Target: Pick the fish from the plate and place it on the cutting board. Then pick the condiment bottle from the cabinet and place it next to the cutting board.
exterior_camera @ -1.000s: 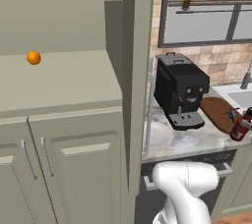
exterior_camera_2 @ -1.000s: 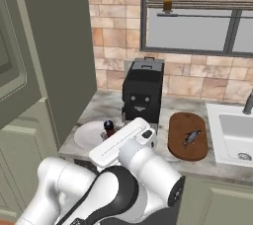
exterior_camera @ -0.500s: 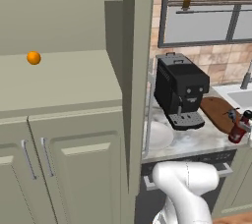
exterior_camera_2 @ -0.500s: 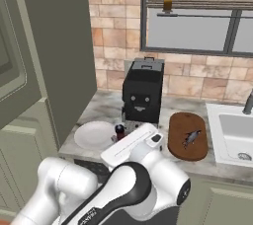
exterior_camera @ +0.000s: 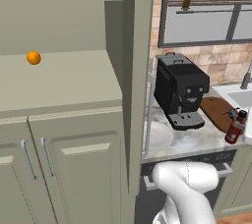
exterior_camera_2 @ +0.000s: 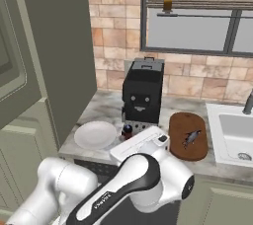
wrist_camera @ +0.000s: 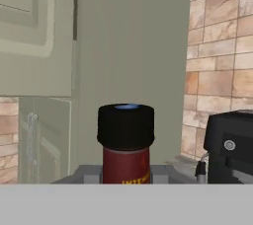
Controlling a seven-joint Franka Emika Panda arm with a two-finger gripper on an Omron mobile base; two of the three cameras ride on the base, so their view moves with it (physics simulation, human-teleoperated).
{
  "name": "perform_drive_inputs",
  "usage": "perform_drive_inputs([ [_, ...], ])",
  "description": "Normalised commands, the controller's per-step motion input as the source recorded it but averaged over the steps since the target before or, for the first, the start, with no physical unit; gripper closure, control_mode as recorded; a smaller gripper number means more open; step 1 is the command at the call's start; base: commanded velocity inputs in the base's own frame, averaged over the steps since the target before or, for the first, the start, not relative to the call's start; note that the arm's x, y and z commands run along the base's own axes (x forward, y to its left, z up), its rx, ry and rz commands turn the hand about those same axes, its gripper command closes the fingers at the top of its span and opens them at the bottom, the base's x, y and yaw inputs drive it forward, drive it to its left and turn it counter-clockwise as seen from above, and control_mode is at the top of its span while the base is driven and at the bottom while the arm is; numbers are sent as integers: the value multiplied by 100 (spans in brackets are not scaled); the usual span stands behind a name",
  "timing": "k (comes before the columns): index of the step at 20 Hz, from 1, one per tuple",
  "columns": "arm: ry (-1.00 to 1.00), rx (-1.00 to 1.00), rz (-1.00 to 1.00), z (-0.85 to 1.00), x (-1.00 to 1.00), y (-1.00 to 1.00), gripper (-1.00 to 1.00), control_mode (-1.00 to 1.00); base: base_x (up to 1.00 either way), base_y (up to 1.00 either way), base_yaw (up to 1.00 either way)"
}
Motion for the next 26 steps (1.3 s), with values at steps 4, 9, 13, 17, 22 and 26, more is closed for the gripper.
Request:
perform_drive_inputs([
  [4, 3, 3, 0, -17, 24, -9, 100, -100, 0, 0, 0],
  [9, 0, 0, 0, -23, 19, -6, 100, -100, 0, 0, 0],
  [13, -3, 0, 0, -25, 15, -5, 100, -100, 0, 0, 0],
  [17, -7, 0, -1, -25, 9, -4, 100, -100, 0, 0, 0],
  [22, -4, 0, -1, -19, 12, -7, 100, -100, 0, 0, 0],
  [26, -1, -1, -2, -11, 15, -10, 100, -100, 0, 0, 0],
])
